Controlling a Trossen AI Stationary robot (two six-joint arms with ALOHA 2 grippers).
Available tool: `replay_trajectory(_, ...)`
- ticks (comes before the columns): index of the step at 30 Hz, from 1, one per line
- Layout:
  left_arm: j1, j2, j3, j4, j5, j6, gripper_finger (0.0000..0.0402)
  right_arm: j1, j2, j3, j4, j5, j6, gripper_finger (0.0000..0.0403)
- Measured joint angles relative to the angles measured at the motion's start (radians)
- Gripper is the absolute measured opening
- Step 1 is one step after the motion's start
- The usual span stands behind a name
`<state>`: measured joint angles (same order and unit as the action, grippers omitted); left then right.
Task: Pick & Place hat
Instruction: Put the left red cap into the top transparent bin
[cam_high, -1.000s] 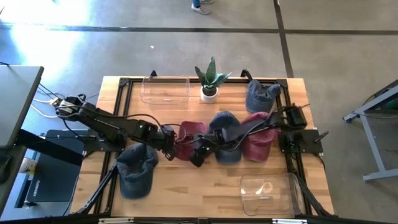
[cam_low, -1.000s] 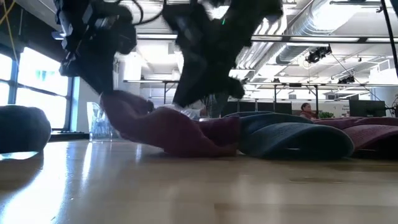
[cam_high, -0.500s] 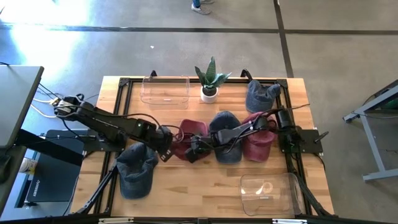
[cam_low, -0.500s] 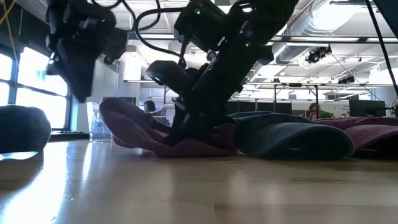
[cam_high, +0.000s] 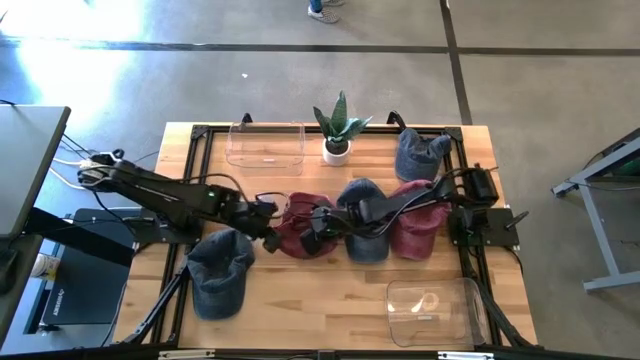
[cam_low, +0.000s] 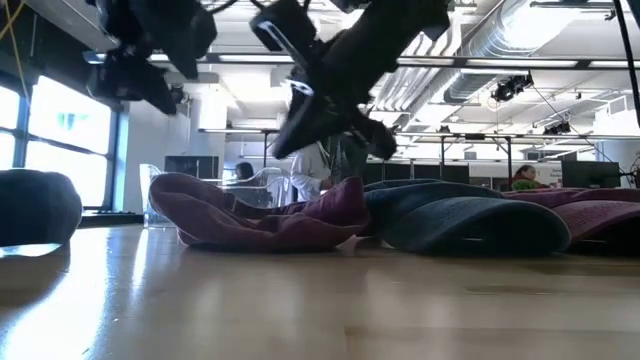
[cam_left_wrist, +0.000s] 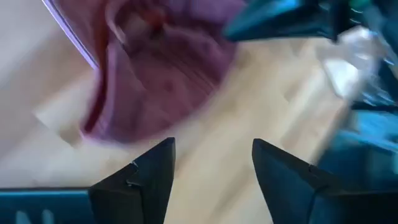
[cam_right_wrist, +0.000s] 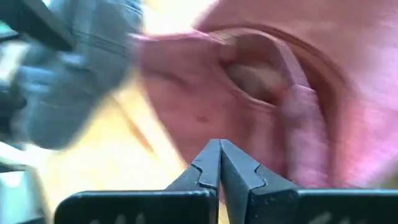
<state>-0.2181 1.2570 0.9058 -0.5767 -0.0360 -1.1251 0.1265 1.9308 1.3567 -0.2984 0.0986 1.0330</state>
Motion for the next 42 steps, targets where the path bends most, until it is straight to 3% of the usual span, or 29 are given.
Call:
replay_trajectory(5, 0.026, 0.154, -0.014, 0.020, -0.084, 0.060, 0.0171, 0.000, 0.028, -0.026, -0.060, 0.002, -0.021, 0.0001)
replay_trajectory(9, 0.037, 0.262, -0.004, -0.005, -0.103, 0.091, 0.0153, -0.004, 0.039, -0.030, -0.183, 0.098, 0.025, 0.0001)
replay_trajectory(14, 0.042, 0.261, 0.068, -0.025, -0.134, 0.114, 0.0141, 0.002, 0.022, 0.011, -0.296, 0.165, 0.012, 0.0001)
replay_trajectory(17, 0.041, 0.217, 0.157, -0.149, -0.157, 0.175, 0.0140, 0.011, 0.000, 0.045, -0.303, 0.143, -0.047, 0.0002)
replay_trajectory(21, 0.041, 0.184, 0.277, -0.294, -0.157, 0.266, 0.0140, 0.027, -0.031, 0.069, -0.272, 0.069, -0.198, 0.0011)
replay_trajectory(26, 0.018, 0.158, 0.365, -0.455, -0.130, 0.319, 0.0140, 0.068, -0.031, 0.071, -0.214, -0.056, -0.542, 0.0058)
replay_trajectory(29, -0.032, 0.132, 0.343, -0.542, -0.127, 0.319, 0.0140, 0.097, -0.004, 0.070, -0.202, -0.058, -0.746, 0.0110)
replay_trajectory(34, -0.121, 0.118, 0.266, -0.537, -0.101, 0.235, 0.0140, 0.111, 0.066, 0.070, -0.138, -0.016, -1.029, 0.0181)
replay_trajectory(38, -0.178, 0.116, 0.221, -0.525, -0.097, 0.133, 0.0140, 0.092, 0.135, 0.069, -0.120, 0.016, -1.081, 0.0189)
replay_trajectory(42, -0.221, 0.116, 0.213, -0.511, -0.100, 0.061, 0.0140, 0.065, 0.181, 0.069, -0.093, 0.023, -1.096, 0.0161)
